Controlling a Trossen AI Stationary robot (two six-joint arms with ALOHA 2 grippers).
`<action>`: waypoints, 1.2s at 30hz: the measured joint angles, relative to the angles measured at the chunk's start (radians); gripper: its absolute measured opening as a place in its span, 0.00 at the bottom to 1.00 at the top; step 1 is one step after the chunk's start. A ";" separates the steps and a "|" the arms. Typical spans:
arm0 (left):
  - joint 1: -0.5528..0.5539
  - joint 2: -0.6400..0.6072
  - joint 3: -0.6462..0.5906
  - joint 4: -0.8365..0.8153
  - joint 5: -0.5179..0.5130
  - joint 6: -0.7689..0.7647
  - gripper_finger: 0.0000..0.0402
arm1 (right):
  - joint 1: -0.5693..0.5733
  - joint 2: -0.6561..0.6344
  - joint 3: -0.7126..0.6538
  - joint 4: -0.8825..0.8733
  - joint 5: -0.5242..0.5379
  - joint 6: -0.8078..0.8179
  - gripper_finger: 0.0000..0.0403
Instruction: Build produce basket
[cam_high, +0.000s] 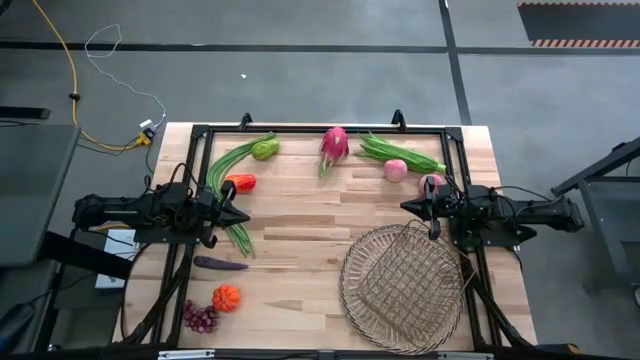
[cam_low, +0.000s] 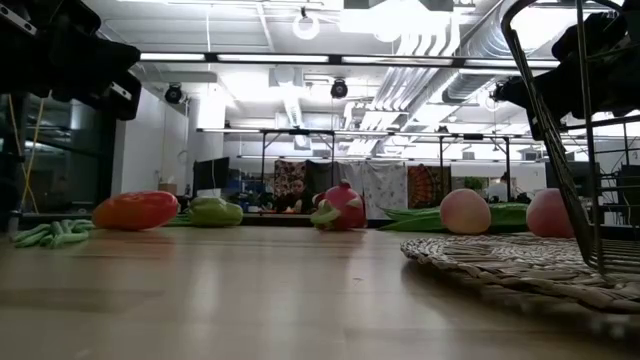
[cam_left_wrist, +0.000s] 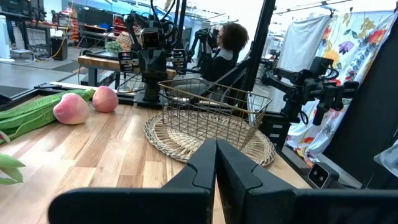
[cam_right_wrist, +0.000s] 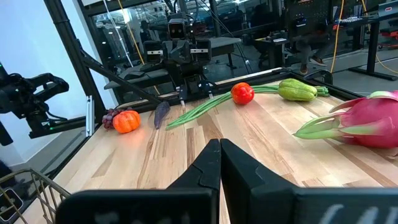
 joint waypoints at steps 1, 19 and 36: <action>0.000 0.000 0.000 0.000 0.000 0.000 0.00 | 0.000 0.000 0.000 0.000 0.000 0.000 0.00; 0.000 0.000 0.000 0.000 0.000 0.000 0.00 | 0.000 0.000 0.000 0.000 0.000 0.000 0.00; 0.000 0.000 0.000 0.000 -0.048 0.000 0.00 | 0.000 0.000 0.000 0.000 0.000 0.000 0.00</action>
